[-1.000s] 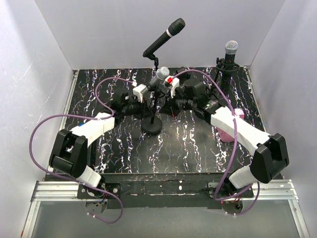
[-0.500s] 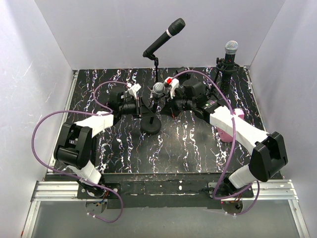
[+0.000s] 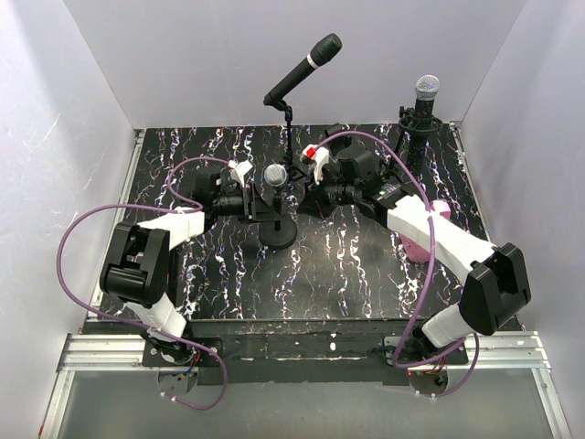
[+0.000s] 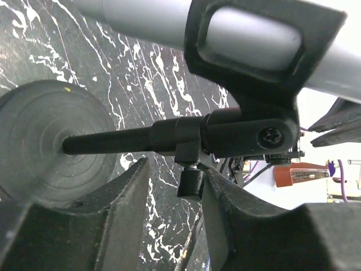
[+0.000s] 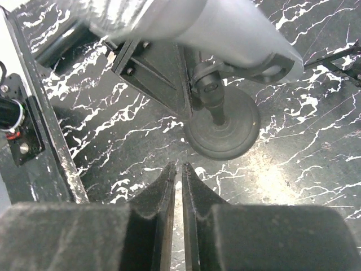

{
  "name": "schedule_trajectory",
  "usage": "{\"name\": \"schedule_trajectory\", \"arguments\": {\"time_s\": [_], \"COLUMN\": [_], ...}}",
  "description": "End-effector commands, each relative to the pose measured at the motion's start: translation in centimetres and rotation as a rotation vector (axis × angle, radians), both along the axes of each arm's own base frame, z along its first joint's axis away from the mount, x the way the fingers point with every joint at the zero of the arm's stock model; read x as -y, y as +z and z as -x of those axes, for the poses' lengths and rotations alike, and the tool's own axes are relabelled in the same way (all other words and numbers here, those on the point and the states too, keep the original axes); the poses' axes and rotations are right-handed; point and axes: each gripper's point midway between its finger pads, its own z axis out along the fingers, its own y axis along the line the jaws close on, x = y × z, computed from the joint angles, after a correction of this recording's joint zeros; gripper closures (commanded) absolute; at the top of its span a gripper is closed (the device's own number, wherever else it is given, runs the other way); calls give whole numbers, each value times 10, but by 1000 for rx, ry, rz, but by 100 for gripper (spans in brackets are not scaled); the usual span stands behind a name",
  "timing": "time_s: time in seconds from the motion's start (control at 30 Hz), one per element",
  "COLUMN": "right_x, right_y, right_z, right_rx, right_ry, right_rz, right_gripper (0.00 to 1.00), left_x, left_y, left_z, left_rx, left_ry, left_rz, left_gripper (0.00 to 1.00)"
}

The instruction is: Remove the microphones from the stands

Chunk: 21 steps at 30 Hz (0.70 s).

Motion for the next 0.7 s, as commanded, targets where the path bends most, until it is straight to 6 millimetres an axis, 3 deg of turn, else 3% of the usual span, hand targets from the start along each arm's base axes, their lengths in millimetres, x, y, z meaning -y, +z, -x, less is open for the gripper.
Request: {"name": "schedule_trajectory", "arguments": {"time_s": [0.0, 0.3, 0.5, 0.67], "right_x": [1, 0, 6, 16], "right_y": [36, 63, 81, 85], "right_z": [3, 0, -3, 6], "right_rx": [123, 232, 287, 272], "right_ry": [54, 90, 68, 59], "right_rz": [-33, -49, -41, -29], "right_gripper": [81, 67, 59, 46], "left_x": [-3, -17, -33, -46], "left_y": [-3, 7, 33, 65], "left_z": [-3, -1, 3, 4], "left_rx": [4, 80, 223, 432], "left_ry": [-9, -9, -32, -32], "left_rz": [-37, -129, -236, -313], "left_gripper": [57, 46, 43, 38]}}
